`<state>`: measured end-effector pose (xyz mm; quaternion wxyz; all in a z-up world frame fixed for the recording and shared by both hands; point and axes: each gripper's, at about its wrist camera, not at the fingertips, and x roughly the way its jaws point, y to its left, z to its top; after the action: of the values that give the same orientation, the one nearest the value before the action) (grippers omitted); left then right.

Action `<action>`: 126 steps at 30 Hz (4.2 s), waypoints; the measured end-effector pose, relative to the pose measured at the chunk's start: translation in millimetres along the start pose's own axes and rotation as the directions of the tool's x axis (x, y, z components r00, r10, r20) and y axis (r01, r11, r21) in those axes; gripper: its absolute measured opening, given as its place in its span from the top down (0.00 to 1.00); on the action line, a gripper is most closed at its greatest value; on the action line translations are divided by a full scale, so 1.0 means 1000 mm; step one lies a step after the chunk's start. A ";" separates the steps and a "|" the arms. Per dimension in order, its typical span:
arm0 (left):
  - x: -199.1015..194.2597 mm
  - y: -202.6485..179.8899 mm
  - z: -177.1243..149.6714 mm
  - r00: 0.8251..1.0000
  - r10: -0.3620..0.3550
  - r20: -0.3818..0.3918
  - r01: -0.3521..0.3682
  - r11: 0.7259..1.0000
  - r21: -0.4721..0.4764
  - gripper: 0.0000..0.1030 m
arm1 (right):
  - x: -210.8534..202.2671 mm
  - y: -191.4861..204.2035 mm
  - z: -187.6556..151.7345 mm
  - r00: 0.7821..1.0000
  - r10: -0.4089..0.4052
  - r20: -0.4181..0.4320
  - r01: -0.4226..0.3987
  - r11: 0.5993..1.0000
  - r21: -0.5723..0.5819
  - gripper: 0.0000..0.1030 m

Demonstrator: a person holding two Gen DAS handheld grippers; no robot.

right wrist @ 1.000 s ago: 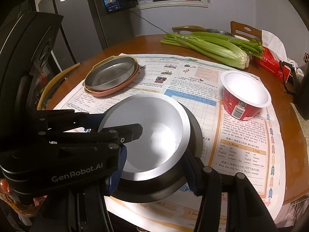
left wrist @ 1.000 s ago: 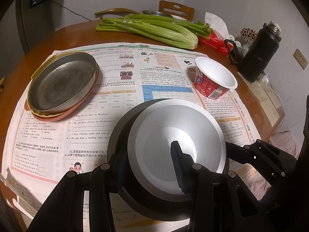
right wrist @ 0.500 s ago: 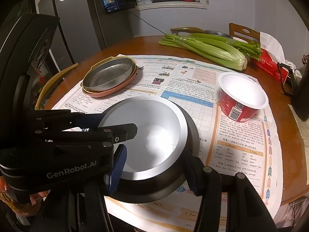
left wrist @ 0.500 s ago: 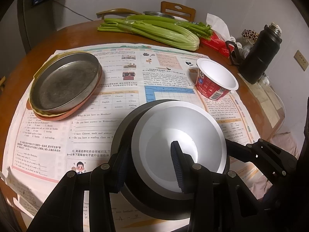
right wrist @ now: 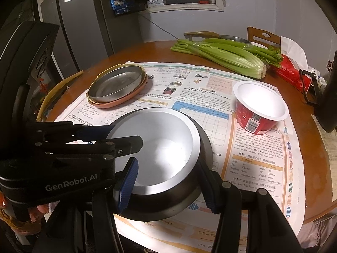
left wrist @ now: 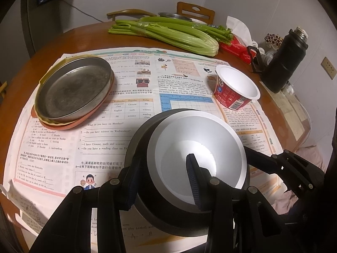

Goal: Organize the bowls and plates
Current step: 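Lower the paper bowl into the steel bowl with the left tool, then open the left tool and grasp the red paper bowl's rim, then lift the red paper bowl with the left tool over the steel bowl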

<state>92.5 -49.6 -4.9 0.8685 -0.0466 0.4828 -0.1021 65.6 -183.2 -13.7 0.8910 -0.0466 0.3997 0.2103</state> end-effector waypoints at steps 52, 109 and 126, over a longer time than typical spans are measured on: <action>-0.051 -0.030 0.009 0.995 0.010 0.101 -0.014 0.999 0.042 0.47 | -0.056 -0.015 0.008 0.987 -0.041 0.159 0.039 0.999 0.016 0.45; 0.048 -0.093 0.120 0.991 -0.131 0.020 0.129 0.987 0.096 0.46 | -0.019 -0.149 0.056 0.972 -0.212 0.105 0.180 0.951 0.253 0.45; 0.103 -0.092 0.130 0.991 -0.101 -0.092 0.108 0.992 0.070 0.46 | 0.035 -0.153 0.053 0.995 -0.090 0.031 0.079 0.961 0.266 0.45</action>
<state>243.2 -164.9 -5.0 0.8411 -0.0348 0.5133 -0.1673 186.5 -296.9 -16.8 0.9058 0.0604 0.4025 0.1176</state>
